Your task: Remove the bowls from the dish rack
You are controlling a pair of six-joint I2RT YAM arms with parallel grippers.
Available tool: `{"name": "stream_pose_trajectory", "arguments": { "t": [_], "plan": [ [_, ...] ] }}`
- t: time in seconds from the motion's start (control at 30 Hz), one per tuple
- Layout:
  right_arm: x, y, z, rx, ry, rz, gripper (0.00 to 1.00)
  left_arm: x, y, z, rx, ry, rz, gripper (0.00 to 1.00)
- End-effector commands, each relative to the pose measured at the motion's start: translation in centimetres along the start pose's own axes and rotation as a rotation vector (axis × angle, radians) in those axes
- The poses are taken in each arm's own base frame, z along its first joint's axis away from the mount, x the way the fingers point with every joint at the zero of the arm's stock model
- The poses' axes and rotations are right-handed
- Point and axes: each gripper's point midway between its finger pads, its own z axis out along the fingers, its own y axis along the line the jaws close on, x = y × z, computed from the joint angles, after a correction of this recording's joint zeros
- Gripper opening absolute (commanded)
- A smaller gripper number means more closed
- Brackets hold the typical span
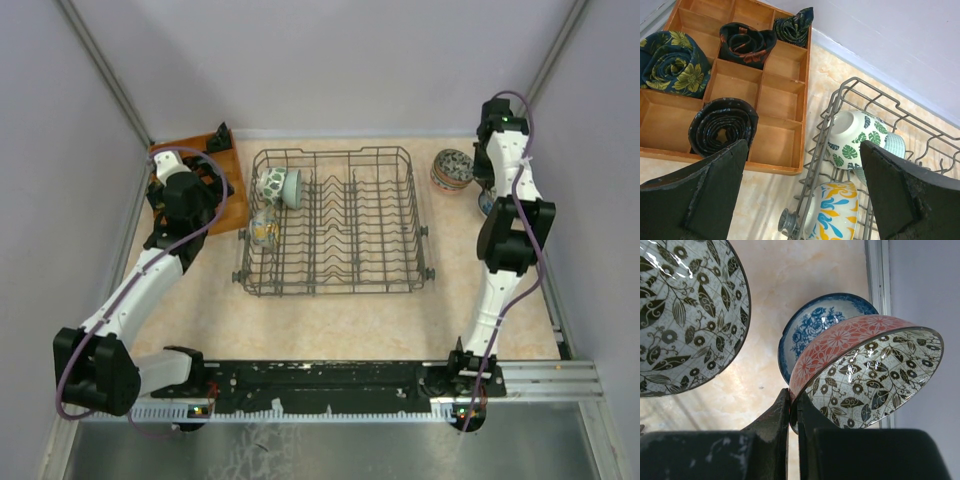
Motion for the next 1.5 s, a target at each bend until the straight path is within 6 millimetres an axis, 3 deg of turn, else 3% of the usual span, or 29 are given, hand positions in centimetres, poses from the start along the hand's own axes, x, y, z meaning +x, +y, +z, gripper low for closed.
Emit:
{"name": "stream_pose_trajectory", "arguments": {
  "t": [0.0, 0.77, 1.1, 1.47],
  "plan": [
    [-1.9, -1.1, -0.8, 0.012, -0.053, -0.001, 0.0, -1.3, -0.6, -0.1, 0.017, -0.024, -0.001, 0.99],
    [1.3, -0.6, 1.9, -0.013, 0.068, 0.013, 0.0, -1.0, -0.5, 0.0, 0.019, -0.017, 0.001, 0.99],
    [1.5, -0.5, 2.3, -0.026, 0.072, 0.031, 0.0, -1.0, -0.5, -0.1, 0.018, -0.018, -0.001, 0.99],
    [1.4, -0.5, 3.1, -0.023, 0.076, 0.042, 0.13, -1.2, -0.4, -0.3, 0.014, -0.023, -0.003, 0.99]
  ]
}}
